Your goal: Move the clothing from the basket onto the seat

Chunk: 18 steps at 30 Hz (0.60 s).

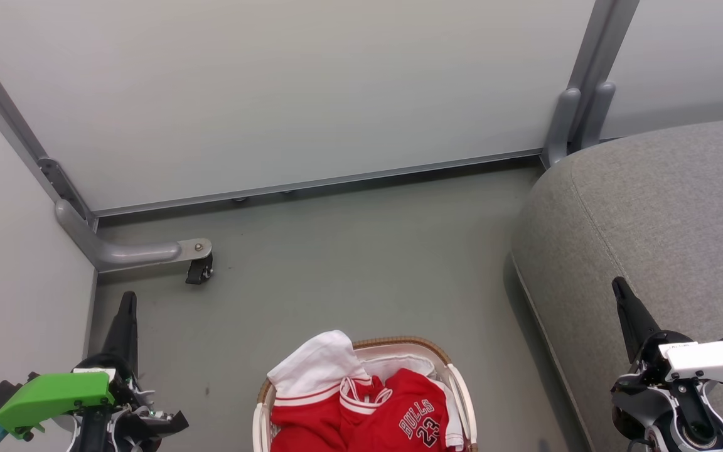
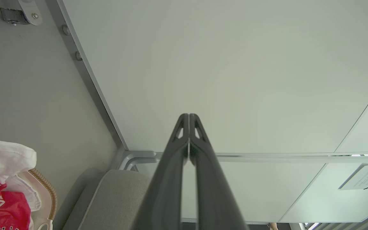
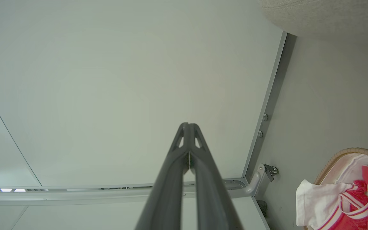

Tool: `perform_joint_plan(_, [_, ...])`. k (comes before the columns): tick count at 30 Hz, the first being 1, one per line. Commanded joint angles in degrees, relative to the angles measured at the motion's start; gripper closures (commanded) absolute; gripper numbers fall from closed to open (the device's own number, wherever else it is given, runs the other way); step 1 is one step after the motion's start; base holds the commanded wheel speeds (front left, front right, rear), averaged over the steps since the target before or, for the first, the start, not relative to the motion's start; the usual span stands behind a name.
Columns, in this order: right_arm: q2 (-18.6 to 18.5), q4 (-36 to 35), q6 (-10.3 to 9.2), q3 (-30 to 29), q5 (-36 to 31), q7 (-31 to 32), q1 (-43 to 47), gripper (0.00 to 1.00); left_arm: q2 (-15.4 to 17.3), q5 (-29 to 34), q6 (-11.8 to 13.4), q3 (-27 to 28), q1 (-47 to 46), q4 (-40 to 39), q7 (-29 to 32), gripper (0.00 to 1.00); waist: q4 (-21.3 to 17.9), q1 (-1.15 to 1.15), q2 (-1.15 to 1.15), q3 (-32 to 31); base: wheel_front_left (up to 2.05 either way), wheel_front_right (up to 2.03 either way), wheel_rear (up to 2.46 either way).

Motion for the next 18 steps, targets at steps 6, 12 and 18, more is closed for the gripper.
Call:
perform_joint_plan(6, [-0.3,-0.2,-0.02,-0.1,0.2,0.0,0.7,1.00,0.2,-0.2,-0.3,0.1,-0.6,-0.1,0.1,1.00,0.0,0.00,0.00,0.0,0.00,0.00,0.00])
perform_joint_plan(12, [-0.3,-0.2,-0.02,-0.1,0.2,0.0,0.7,1.00,0.2,-0.2,-0.3,0.1,-0.6,-0.1,0.1,1.00,0.0,0.00,0.00,0.0,0.00,0.00,0.00])
perform_joint_plan(18, [-0.3,-0.2,-0.02,-0.1,0.2,0.0,0.7,1.00,0.2,-0.2,-0.3,0.1,-0.6,-0.1,0.1,1.00,0.0,0.00,0.00,0.0,0.00,0.00,0.00])
